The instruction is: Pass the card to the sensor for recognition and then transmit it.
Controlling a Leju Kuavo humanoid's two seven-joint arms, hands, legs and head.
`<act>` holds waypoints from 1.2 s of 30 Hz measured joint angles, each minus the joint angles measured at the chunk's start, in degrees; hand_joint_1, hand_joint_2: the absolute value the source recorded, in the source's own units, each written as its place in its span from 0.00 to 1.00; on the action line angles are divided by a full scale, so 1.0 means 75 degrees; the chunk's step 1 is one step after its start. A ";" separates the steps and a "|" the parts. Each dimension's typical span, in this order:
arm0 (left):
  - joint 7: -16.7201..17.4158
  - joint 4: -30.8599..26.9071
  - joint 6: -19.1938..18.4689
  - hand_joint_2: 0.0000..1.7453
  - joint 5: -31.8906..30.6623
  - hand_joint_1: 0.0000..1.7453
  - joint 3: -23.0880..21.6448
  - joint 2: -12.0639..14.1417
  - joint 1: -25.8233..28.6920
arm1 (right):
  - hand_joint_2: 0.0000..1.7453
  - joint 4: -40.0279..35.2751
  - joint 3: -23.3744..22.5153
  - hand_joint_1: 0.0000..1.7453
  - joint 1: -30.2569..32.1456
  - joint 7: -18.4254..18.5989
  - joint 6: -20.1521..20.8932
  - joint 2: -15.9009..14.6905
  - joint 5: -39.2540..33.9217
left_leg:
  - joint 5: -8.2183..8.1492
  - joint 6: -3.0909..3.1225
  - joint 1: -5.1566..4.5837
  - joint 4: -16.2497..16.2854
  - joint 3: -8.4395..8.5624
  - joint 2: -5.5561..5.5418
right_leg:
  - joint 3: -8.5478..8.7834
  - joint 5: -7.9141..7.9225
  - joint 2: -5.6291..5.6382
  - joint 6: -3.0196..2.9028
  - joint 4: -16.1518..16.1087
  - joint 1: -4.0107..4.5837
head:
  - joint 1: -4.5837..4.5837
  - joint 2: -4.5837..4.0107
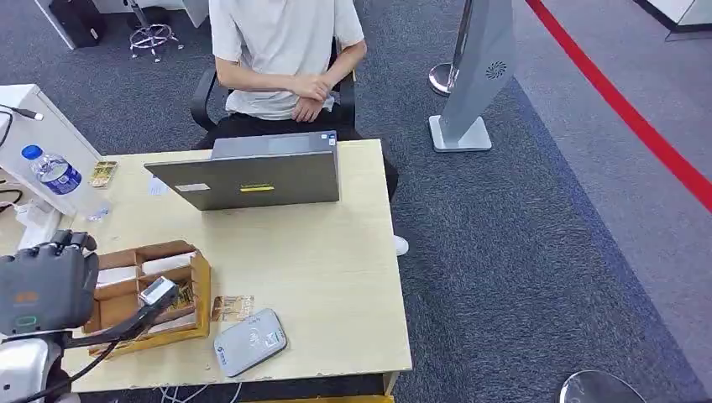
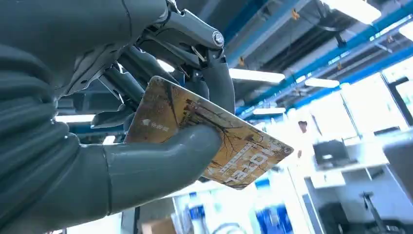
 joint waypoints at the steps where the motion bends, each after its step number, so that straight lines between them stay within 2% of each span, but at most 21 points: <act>1: -0.0003 -0.0035 -0.0012 1.00 0.0000 1.00 0.0003 0.0050 -0.0055 | 1.00 0.0000 0.0000 0.00 0.0003 0.0000 0.0003 0.0000 0.0000 | 0.0000 0.0000 0.0000 0.0000 0.0000 0.0000 | 0.0000 0.0000 0.0000 0.0000 0.0000 0.0000 | 0.0000 0.0000; 8: -0.0015 -0.0137 -0.0046 1.00 0.0000 1.00 0.0009 0.0198 -0.0237 | 1.00 0.0000 0.0000 0.00 0.0014 -0.0006 0.0011 -0.0003 0.0000 | 0.0000 0.0000 0.0000 0.0000 -0.0001 0.0000 | -0.0001 -0.0001 0.0000 0.0000 -0.0002 0.0000 | 0.0000 0.0000; 11: -0.0012 -0.0102 -0.0256 1.00 0.0000 1.00 0.0006 0.0326 -0.0463 | 1.00 0.0000 0.0003 0.00 0.0015 -0.0035 0.0058 -0.0015 0.0000 | 0.0000 0.0000 0.0000 0.0000 -0.0003 -0.0002 | -0.0004 0.0000 -0.0001 0.0000 -0.0002 0.0000 | 0.0003 0.0000; 14: 0.0023 0.0105 -0.0379 1.00 0.0000 1.00 0.0006 0.0481 -0.0736 | 1.00 0.0000 0.0003 0.00 0.0014 -0.0079 0.0111 -0.0026 0.0000 | 0.0003 -0.0005 0.0001 0.0000 0.0000 0.0000 | -0.0003 0.0003 0.0000 -0.0004 -0.0001 0.0000 | 0.0003 0.0000; 20: 0.0023 0.0499 -0.0379 1.00 0.0000 1.00 -0.0006 0.0562 -0.1016 | 1.00 0.0000 0.0003 0.00 0.0013 -0.0093 0.0134 -0.0044 0.0000 | 0.0007 -0.0010 0.0001 0.0000 0.0001 0.0001 | -0.0004 0.0004 0.0002 -0.0005 0.0000 0.0000 | 0.0000 0.0000; 24: 0.0099 0.0655 -0.0385 1.00 0.0000 1.00 -0.0072 0.0565 -0.1135 | 1.00 0.0000 0.0003 0.00 0.0011 -0.0096 0.0140 -0.0047 0.0000 | 0.0006 -0.0010 0.0000 0.0001 0.0000 0.0001 | -0.0008 0.0004 0.0002 -0.0005 -0.0002 0.0000 | 0.0000 0.0000; 29: 0.0166 0.1095 -0.0364 1.00 0.0000 1.00 -0.0469 0.0548 -0.1565 | 1.00 0.0000 0.0009 0.00 -0.0010 -0.0079 0.0157 -0.0058 0.0000 | 0.0007 -0.0010 0.0000 0.0001 -0.0001 0.0000 | -0.0007 0.0007 0.0001 -0.0004 -0.0002 0.0000 | 0.0000 0.0000; 36: -0.0091 0.1492 -0.0291 1.00 0.0000 1.00 -0.0653 0.0422 -0.1952 | 1.00 0.0000 0.0047 0.00 -0.0011 -0.0076 0.0169 -0.0061 0.0000 | 0.0008 -0.0010 0.0000 0.0003 0.0000 0.0002 | -0.0007 0.0013 0.0004 -0.0008 -0.0001 0.0000 | 0.0000 0.0000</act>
